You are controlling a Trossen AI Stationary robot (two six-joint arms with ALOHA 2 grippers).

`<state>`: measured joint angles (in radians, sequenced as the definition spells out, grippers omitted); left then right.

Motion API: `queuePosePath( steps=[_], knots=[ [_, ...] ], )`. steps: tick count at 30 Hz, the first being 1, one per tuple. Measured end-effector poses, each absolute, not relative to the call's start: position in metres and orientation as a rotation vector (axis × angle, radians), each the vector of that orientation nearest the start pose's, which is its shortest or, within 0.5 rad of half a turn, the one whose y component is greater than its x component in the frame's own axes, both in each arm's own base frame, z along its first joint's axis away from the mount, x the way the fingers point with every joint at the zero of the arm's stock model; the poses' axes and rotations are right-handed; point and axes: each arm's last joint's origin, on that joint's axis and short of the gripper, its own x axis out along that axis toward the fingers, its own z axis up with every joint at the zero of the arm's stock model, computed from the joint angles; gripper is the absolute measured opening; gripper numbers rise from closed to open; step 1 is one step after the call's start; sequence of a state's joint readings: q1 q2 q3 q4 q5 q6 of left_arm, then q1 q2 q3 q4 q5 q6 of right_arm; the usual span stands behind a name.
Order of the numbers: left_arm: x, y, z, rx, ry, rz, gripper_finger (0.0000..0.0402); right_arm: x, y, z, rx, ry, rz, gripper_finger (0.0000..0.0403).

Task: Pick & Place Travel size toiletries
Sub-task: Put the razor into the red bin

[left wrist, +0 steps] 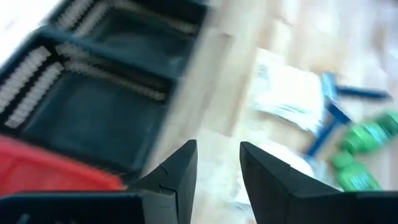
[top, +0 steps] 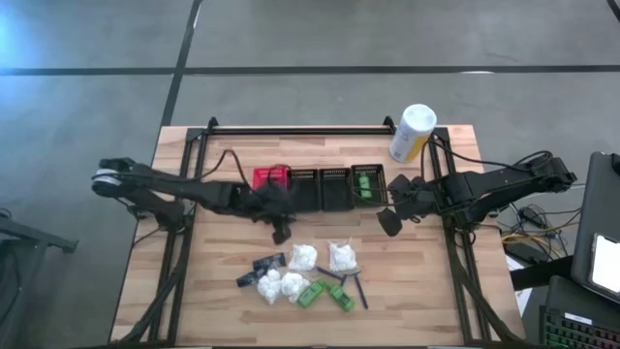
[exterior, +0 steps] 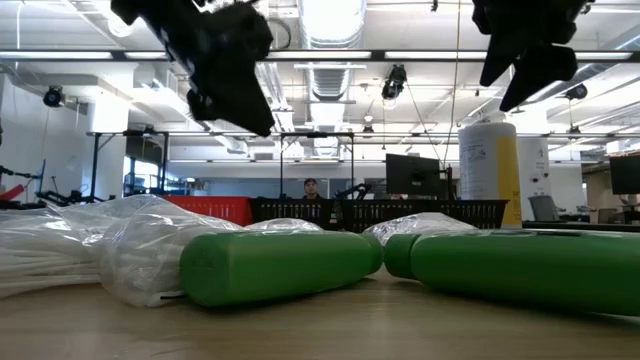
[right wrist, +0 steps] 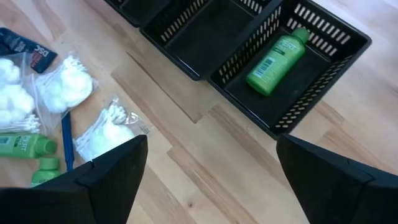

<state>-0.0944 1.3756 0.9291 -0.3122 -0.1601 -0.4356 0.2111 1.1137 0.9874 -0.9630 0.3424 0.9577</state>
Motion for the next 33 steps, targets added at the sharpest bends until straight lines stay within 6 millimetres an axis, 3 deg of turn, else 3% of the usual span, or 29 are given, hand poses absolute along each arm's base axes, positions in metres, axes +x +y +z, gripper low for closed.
queuePosePath(
  steps=[5,11,19,26,33],
  knots=[
    [0.297,-0.037,0.236,-0.268,0.697,0.149,0.0126,0.196,0.032,0.285,0.578,0.88,-0.59,0.0359],
    [0.329,-0.042,0.216,-0.238,0.62,0.094,0.0126,0.196,0.033,0.285,0.598,0.903,-0.567,0.0349],
    [0.368,-0.058,0.197,-0.225,0.765,0.034,0.0126,0.194,0.042,0.284,0.592,0.932,-0.512,0.0325],
    [0.359,-0.065,0.214,-0.199,0.909,0.052,0.0126,0.193,0.05,0.28,0.655,0.934,-0.533,0.0335],
    [0.329,-0.063,0.23,-0.269,0.918,0.129,0.0126,0.205,0.061,0.255,0.723,1.003,-0.574,0.0341]
  ],
)
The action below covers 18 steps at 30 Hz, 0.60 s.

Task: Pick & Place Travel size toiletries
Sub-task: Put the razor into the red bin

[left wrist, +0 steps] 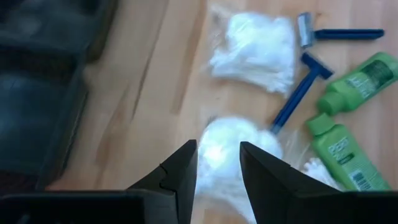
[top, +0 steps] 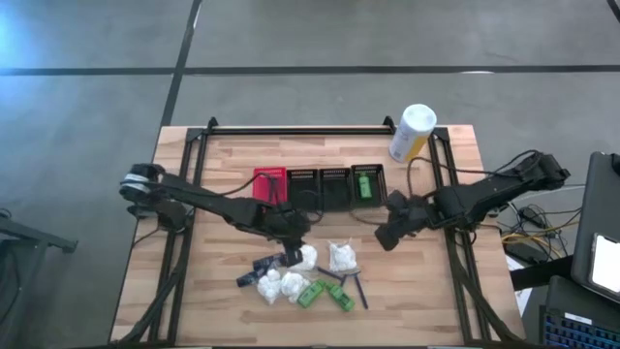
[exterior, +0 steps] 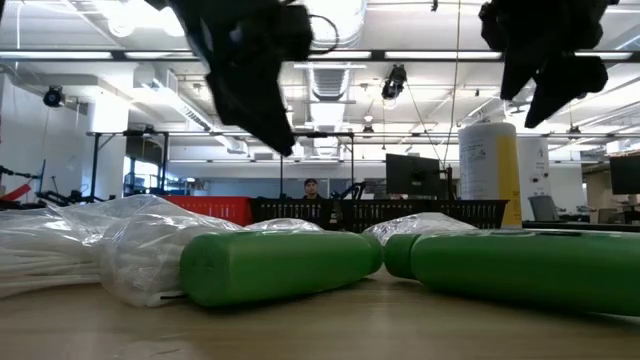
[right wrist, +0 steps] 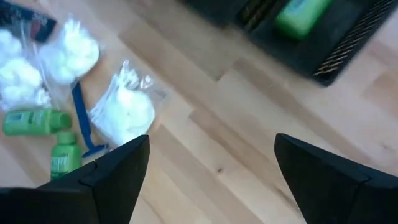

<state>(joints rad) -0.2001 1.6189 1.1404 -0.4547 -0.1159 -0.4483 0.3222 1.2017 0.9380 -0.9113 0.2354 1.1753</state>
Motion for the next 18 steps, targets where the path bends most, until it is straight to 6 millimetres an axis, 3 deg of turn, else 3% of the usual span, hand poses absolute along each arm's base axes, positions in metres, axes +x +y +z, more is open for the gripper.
queuePosePath(
  steps=[4,9,18],
  knots=[
    [0.306,-0.063,0.232,-0.292,0.902,0.17,0.0126,0.22,0.077,0.239,0.717,1.061,-0.53,0.0328],
    [0.275,-0.057,0.222,-0.271,0.895,0.22,0.0126,0.232,0.091,0.219,0.774,1.144,-0.602,0.0306],
    [0.217,-0.043,0.205,-0.252,0.878,0.208,0.0126,0.26,0.117,0.203,1.0,1.157,-0.591,0.0274]
  ],
)
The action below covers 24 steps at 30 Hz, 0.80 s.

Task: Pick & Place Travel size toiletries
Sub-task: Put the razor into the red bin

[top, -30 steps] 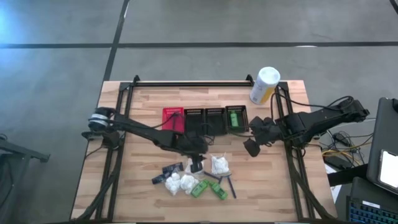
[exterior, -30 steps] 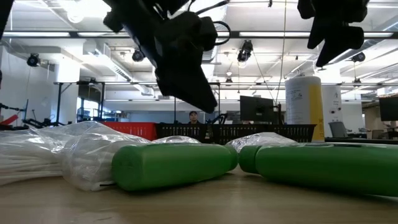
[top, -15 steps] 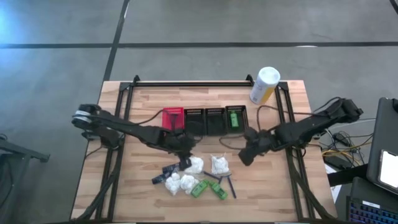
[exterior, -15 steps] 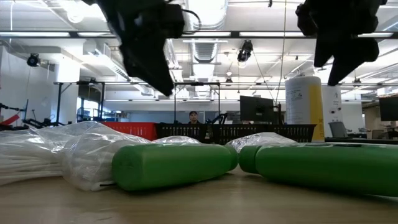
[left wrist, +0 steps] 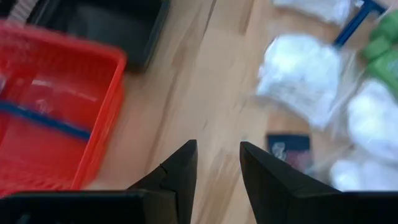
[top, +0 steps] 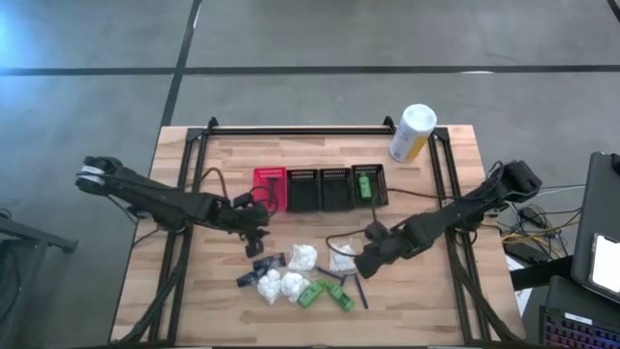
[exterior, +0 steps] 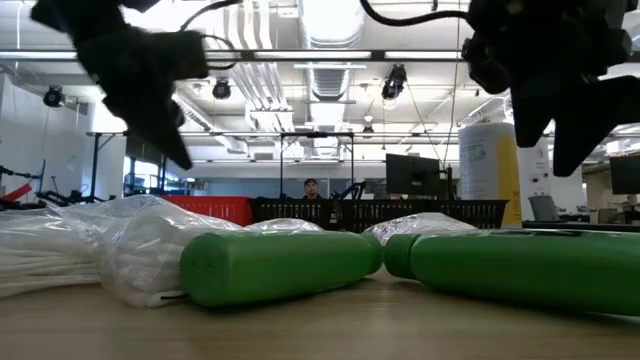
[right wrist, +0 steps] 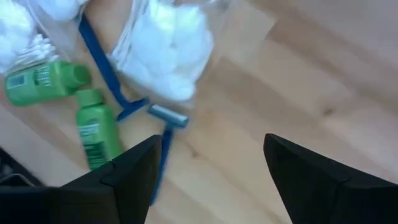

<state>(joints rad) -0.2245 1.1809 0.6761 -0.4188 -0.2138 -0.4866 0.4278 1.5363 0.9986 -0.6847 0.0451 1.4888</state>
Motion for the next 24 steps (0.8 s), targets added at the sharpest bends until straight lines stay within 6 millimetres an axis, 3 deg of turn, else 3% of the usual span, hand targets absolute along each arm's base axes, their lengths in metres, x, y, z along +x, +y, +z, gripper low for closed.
queuePosePath(
  steps=[12,19,24],
  knots=[
    [0.172,-0.033,0.193,-0.233,0.78,0.145,0.0126,0.306,0.153,0.18,1.069,1.283,-0.675,0.0247],
    [0.164,-0.032,0.194,-0.193,0.749,0.117,0.0126,0.323,0.169,0.169,1.023,1.374,-0.734,0.0255],
    [0.162,-0.031,0.195,-0.172,0.745,0.107,0.0126,0.332,0.173,0.152,0.975,1.399,-0.732,0.0239]
  ],
)
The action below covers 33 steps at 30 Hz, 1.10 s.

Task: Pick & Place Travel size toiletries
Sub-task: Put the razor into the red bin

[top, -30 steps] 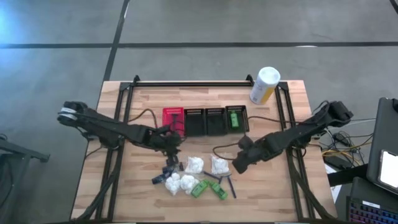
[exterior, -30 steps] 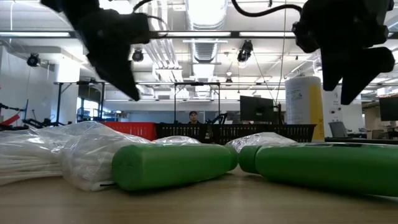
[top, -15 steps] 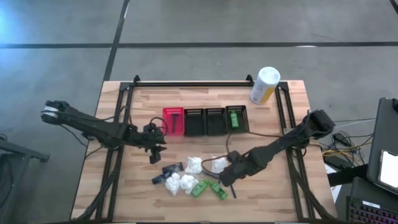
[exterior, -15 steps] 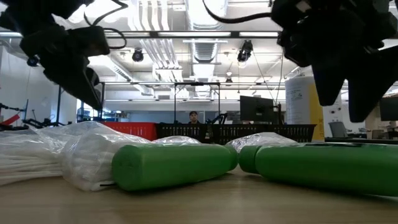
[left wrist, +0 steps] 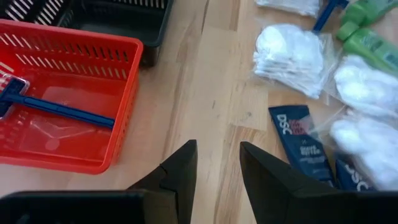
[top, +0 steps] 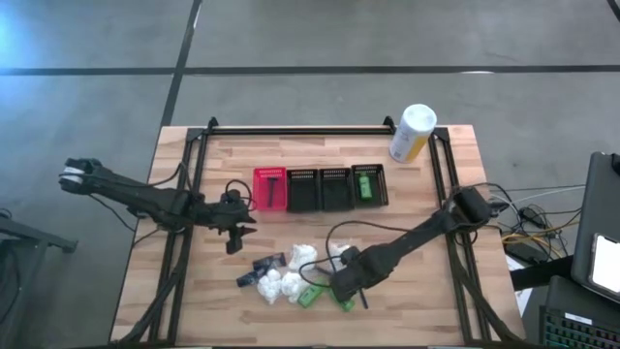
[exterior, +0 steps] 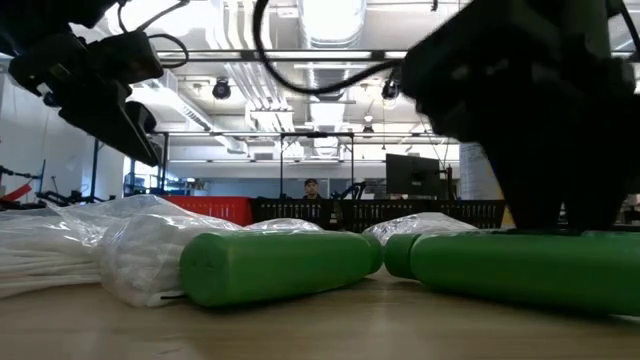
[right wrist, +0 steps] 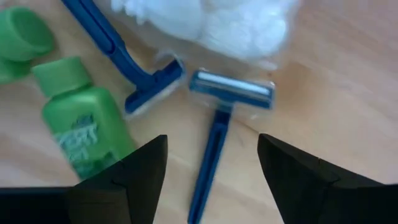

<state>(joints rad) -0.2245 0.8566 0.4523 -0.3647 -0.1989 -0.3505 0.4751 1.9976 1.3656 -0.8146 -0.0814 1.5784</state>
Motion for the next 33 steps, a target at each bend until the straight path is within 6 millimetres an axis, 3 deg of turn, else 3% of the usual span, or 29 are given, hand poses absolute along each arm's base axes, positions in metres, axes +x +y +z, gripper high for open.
queuePosePath(
  steps=[8,19,23,26,33],
  knots=[
    [0.161,-0.031,0.194,-0.142,0.759,0.099,0.0126,0.333,0.173,0.136,0.945,1.433,-0.759,0.0188],
    [0.162,-0.031,0.194,-0.133,0.757,0.099,0.0126,0.332,0.174,0.138,0.954,1.419,-0.762,0.0029],
    [0.162,-0.031,0.194,-0.13,0.757,0.098,0.0126,0.334,0.176,0.143,1.011,1.389,-0.756,0.0025],
    [0.162,-0.031,0.194,-0.131,0.754,0.098,0.0126,0.336,0.177,0.156,1.085,1.312,-0.736,0.0025],
    [0.168,-0.03,0.201,-0.151,0.667,0.063,0.0126,0.324,0.172,0.218,1.187,0.954,-0.747,0.0025]
  ],
)
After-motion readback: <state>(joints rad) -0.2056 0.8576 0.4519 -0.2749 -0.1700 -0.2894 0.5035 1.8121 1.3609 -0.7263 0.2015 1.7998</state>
